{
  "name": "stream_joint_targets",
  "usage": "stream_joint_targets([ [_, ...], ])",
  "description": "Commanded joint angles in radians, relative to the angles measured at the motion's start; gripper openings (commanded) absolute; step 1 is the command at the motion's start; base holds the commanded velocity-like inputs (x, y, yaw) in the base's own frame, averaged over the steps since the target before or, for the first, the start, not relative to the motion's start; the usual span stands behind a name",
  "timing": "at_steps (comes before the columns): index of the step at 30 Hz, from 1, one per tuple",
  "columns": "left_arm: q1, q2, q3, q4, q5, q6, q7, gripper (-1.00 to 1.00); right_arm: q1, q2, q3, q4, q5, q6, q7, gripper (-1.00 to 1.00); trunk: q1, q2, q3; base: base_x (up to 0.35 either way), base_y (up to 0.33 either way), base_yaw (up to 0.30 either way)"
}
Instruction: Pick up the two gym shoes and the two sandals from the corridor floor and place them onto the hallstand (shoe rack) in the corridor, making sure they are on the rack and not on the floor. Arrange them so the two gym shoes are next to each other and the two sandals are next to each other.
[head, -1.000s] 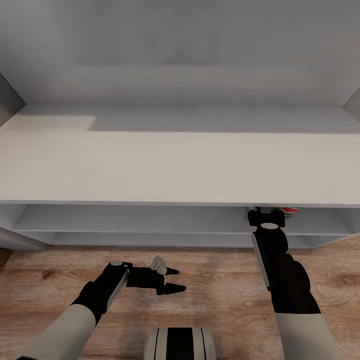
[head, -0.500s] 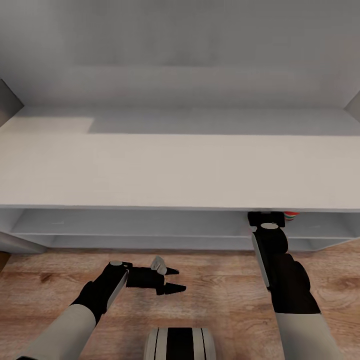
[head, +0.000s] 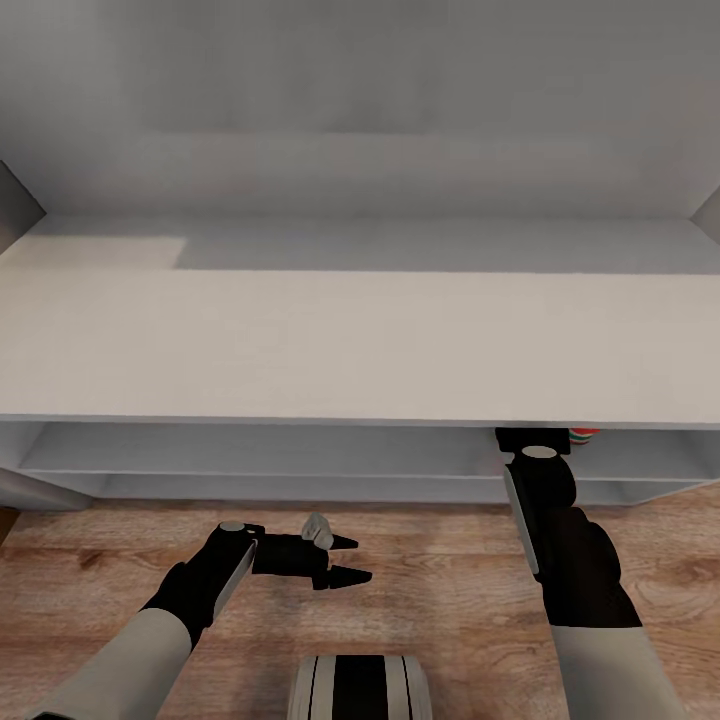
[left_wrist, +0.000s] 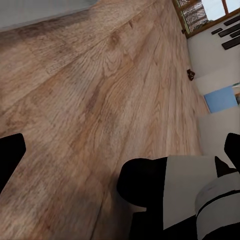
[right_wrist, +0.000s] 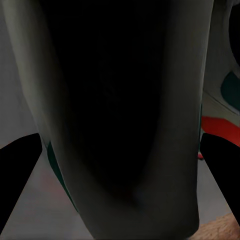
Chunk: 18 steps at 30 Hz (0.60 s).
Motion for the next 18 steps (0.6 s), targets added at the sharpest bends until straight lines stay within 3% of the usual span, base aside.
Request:
stream_joint_targets([
  [1, 0.0, 0.0, -0.002, -0.001, 0.002, 0.011, -0.002, 1.0, -0.001, 0.0, 0.001, -0.001, 0.003, 0.006, -0.002, -1.0, 0.0, 0.0, -0.001, 0.0, 0.0, 0.0],
  [8, -0.001, 0.0, -0.002, -0.001, 0.002, 0.011, -0.002, 1.0, -0.001, 0.0, 0.001, -0.001, 0.003, 0.006, -0.002, -1.0, 0.0, 0.0, -0.001, 0.0, 0.0, 0.0],
  [9, -0.001, 0.0, -0.002, -0.001, 0.002, 0.011, -0.002, 1.0, -0.001, 0.0, 0.001, -0.001, 0.003, 0.006, -0.002, 1.0, 0.0, 0.0, -0.001, 0.0, 0.0, 0.0],
  [18, -0.001, 0.0, -0.002, -0.001, 0.002, 0.011, -0.002, 1.0, -0.001, 0.0, 0.001, -0.001, 0.003, 0.006, -0.002, 1.0, 0.0, 0.0, -0.001, 0.0, 0.0, 0.0],
])
